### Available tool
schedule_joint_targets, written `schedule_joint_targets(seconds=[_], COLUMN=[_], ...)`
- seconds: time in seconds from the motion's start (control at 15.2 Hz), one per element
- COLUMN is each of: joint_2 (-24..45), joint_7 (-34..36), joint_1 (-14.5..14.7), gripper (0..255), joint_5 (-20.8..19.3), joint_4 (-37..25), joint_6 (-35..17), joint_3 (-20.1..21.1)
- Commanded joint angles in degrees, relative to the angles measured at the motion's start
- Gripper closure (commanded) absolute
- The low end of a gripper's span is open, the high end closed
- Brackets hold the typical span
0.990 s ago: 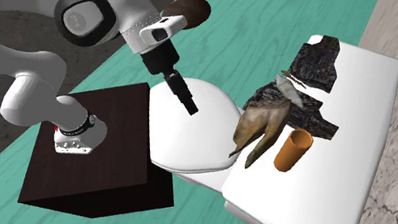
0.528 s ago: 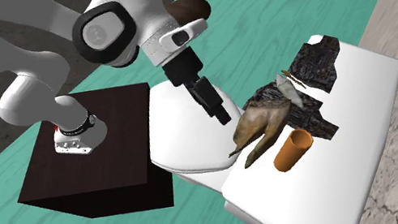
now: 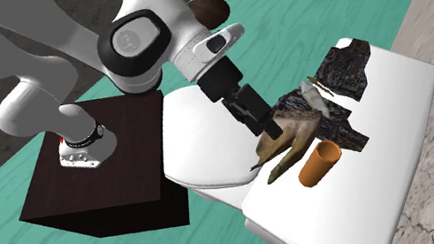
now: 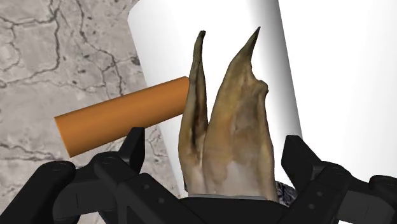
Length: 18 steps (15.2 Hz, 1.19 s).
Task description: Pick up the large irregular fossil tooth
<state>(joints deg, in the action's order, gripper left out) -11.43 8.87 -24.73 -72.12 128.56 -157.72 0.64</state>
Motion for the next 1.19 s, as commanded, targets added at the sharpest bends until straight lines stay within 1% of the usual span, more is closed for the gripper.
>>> schedule_joint_targets(seconds=[0.0,0.13,0.2,0.33,0.4,0.92,0.99,1.12], joint_2=[0.8,1.4,2.0,2.0,2.0,2.0,2.0,1.3], joint_7=[2.6,5.3,7.4,7.4,7.4,6.7,7.4,4.7], joint_1=[-0.5,-0.8,-1.1,-1.1,-1.1,-1.2,-1.1,-0.8], gripper=[0,0,0,0,255,255,255,255], joint_5=[-2.6,-5.1,-7.1,-7.1,-7.2,-6.7,-7.1,-4.6], joint_4=[0.2,0.6,0.8,0.8,0.8,0.7,0.8,0.5], joint_6=[-0.5,-0.9,-1.2,-1.2,-1.3,-1.4,-1.2,-0.9], joint_3=[0.2,0.5,0.6,0.6,0.6,0.4,0.6,0.4])
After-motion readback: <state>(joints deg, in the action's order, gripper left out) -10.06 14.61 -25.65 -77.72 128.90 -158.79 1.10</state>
